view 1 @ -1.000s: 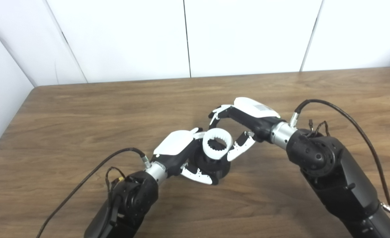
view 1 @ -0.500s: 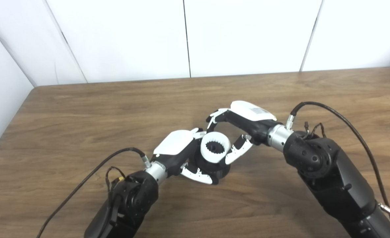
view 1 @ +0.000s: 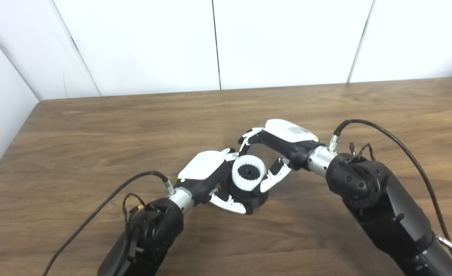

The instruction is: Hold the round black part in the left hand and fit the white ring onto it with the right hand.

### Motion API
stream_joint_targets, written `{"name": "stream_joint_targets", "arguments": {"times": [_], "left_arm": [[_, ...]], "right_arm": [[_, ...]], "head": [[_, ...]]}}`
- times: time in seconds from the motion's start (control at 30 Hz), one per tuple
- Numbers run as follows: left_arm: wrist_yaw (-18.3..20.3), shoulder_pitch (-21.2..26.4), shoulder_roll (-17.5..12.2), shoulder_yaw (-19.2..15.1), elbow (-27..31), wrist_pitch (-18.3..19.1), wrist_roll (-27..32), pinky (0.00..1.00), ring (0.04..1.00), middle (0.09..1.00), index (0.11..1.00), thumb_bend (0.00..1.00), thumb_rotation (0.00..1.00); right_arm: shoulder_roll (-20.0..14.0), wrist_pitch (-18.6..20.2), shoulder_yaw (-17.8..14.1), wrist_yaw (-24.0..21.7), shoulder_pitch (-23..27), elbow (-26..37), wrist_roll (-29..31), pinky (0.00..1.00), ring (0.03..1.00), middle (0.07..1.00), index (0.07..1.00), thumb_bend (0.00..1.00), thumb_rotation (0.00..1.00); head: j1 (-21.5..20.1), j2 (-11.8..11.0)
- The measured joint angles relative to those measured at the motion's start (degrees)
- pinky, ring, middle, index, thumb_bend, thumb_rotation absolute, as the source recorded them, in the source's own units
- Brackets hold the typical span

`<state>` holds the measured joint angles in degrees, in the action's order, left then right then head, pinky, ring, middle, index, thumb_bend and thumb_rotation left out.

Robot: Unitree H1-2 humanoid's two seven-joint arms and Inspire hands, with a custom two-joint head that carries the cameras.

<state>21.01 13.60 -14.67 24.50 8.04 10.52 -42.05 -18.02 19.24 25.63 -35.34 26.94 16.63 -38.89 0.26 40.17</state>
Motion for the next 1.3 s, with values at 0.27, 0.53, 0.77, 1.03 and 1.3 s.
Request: {"name": "stream_joint_targets", "arguments": {"times": [0.27, 0.53, 0.77, 1.03, 1.3], "left_arm": [[0.04, 0.02, 0.06, 0.04, 0.01, 0.18, -0.08, 0.92, 0.978, 0.915, 0.800, 1.00, 0.39], [0.10, 0.02, 0.12, 0.00, 0.02, 0.24, -0.04, 0.92, 0.982, 0.916, 0.794, 1.00, 0.39], [0.17, 0.00, 0.15, -0.04, 0.02, 0.32, 0.12, 0.93, 0.985, 0.917, 0.786, 1.00, 0.37], [0.15, 0.00, 0.16, -0.10, 0.01, 0.30, 0.18, 0.92, 0.979, 0.915, 0.791, 1.00, 0.37], [0.20, 0.00, 0.16, -0.23, 0.01, 0.32, 0.47, 0.93, 0.984, 0.918, 0.797, 1.00, 0.37]], "right_arm": [[-0.02, -0.02, 0.45, -0.19, 0.00, -0.01, -0.40, 0.83, 0.927, 0.847, 0.490, 0.52, 0.15], [-0.10, -0.16, 0.71, -0.28, 0.00, -0.15, -0.28, 0.83, 0.928, 0.842, 0.492, 0.52, 0.15], [-0.88, -0.35, 1.43, -1.26, 0.00, -0.53, -0.26, 0.82, 0.932, 0.854, 0.669, 0.96, 0.37], [-1.11, -1.10, 1.72, -1.68, 0.00, -0.97, 0.06, 0.83, 0.927, 0.861, 0.710, 1.00, 0.43], [-1.11, -1.27, 1.29, -1.69, -0.03, -1.03, 1.20, 0.83, 0.930, 0.878, 0.757, 1.00, 0.43]], "head": [[0.00, 0.35], [0.09, 0.62], [0.09, 0.53], [0.09, 0.53], [0.09, 0.44]]}}
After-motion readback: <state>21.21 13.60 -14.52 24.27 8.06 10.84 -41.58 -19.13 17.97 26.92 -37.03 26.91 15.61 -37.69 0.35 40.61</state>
